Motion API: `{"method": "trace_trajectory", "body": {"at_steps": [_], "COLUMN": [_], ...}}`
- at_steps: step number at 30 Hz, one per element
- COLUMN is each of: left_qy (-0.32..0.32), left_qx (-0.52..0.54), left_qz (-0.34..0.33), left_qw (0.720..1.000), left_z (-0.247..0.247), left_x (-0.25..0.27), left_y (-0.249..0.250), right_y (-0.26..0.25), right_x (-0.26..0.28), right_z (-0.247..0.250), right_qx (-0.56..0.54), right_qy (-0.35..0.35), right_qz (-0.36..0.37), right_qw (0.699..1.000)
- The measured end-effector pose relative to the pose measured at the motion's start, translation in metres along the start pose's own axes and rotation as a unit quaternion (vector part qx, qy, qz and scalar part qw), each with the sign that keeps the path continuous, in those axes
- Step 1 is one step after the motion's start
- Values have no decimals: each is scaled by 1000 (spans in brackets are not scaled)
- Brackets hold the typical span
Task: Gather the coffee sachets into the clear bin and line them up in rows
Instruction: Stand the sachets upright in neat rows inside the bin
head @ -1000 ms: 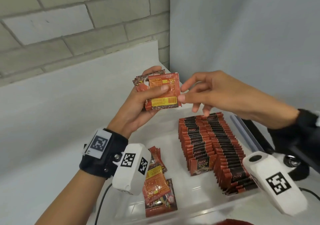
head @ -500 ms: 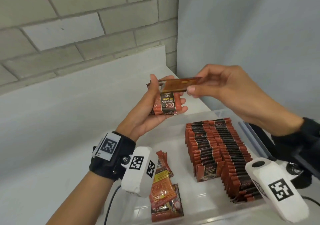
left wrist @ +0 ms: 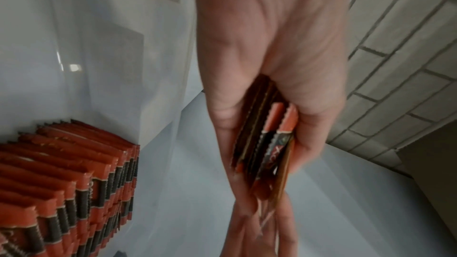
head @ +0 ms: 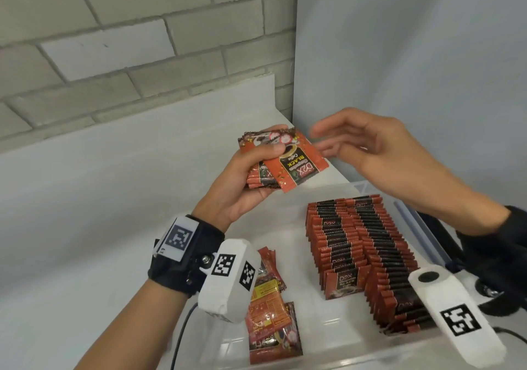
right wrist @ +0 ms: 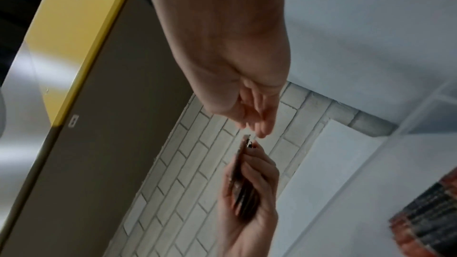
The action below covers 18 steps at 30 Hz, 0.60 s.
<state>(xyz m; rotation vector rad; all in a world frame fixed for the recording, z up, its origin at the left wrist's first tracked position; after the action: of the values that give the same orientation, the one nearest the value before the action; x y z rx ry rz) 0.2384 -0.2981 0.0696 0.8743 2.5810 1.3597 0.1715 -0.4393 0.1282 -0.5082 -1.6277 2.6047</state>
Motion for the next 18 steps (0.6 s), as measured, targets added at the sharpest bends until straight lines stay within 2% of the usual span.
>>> {"method": "trace_trajectory", "body": {"at_steps": [3, 5, 8, 18], "left_qy": [14, 17, 19, 10], "left_qx": [17, 20, 14, -10], "left_qz": [-35, -49, -62, -74], "left_qw": [999, 998, 998, 997], "left_z": [2, 3, 5, 3], "left_x": [-3, -4, -5, -4], "left_y": [4, 6, 7, 7], "right_y": [9, 13, 15, 22], "right_x": [4, 11, 18, 16], "right_z": [-2, -10, -24, -21], "right_qx": [-117, -148, -163, -232], "right_qy": [-14, -55, -83, -27], "right_qz": [-150, -202, -223, -244], "right_qw": [982, 967, 957, 941]}}
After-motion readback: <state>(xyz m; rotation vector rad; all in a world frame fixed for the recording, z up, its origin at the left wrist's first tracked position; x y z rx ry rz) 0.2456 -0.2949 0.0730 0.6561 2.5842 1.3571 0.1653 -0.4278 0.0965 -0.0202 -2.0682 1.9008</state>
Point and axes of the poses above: each hand's wrist, its own x-axis away from the middle knuckle, its own z-axis out of the back of the hand, y = z × x, the point moved 6 cm from there along -x, towards the middle knuckle, and after that the axes turned 11 degrees about y, right-handed, at the moved point
